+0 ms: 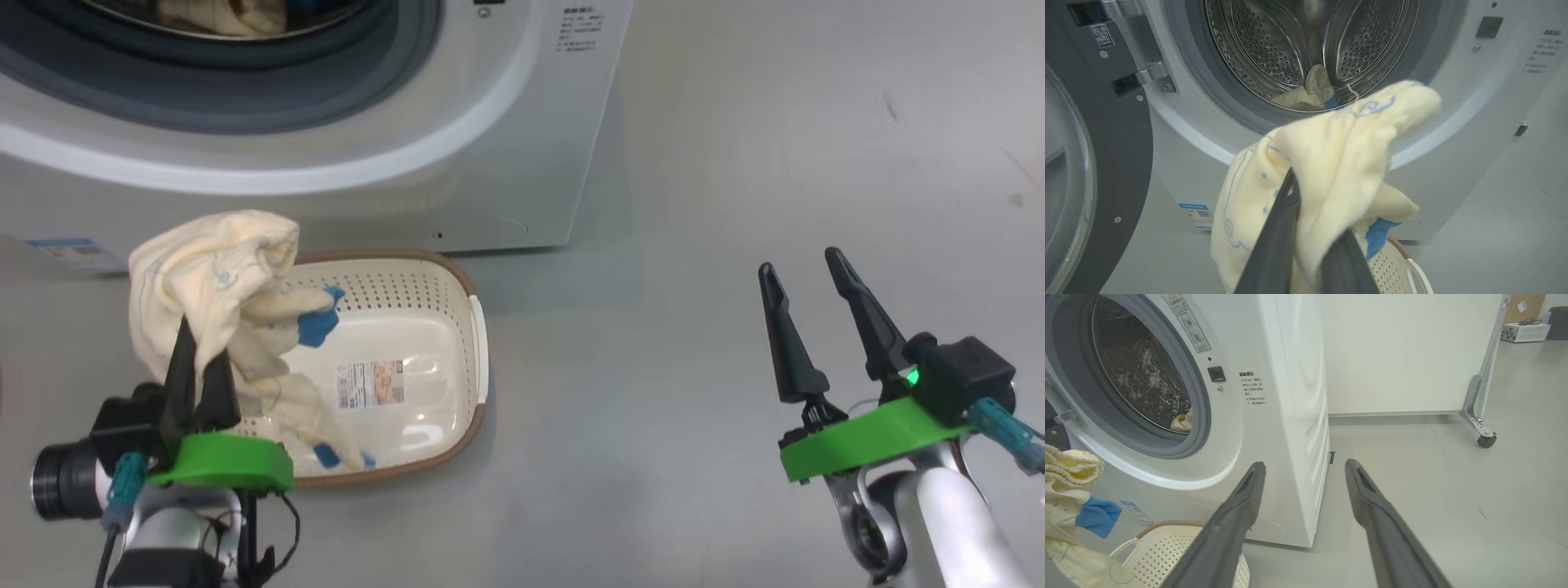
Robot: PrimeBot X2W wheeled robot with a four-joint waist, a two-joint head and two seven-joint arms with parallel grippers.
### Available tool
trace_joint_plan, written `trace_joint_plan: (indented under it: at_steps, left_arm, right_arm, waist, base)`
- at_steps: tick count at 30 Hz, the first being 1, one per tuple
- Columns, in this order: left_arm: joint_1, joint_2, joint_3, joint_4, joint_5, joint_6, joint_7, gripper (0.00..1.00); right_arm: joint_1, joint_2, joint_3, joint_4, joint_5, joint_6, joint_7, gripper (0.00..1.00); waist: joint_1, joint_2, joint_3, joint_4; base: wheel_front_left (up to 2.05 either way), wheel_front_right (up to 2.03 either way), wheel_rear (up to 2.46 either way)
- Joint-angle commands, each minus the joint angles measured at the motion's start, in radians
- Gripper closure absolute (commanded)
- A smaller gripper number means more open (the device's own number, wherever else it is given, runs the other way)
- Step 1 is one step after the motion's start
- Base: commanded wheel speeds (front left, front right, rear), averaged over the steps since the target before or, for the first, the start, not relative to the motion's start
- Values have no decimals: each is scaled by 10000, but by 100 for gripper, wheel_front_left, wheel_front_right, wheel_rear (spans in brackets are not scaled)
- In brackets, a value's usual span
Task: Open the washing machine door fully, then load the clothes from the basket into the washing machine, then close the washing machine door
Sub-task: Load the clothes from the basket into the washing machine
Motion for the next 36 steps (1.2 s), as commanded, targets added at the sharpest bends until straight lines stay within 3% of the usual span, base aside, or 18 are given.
trace_joint_plan:
  at_steps: [1, 15, 36]
  left_arm:
    - [250, 185, 443, -717, 180, 115, -141, 100]
    - [2111, 332, 199, -2277, 206, 457, 498, 100]
    - [2774, 360, 66, -2607, 107, 800, 764, 100]
  right_arm:
    - [197, -47, 193, -373, -14, 42, 91, 0]
    - [1449, -47, 184, -767, -25, 42, 526, 0]
    - [1960, -47, 334, -1172, -34, 42, 936, 0]
  waist:
    - [2, -1, -855, 26]
    - [2, -1, -2423, 63]
    - [2, -1, -3095, 255]
  base:
    - [0, 0, 0]
    - [0, 0, 0]
    - [0, 0, 0]
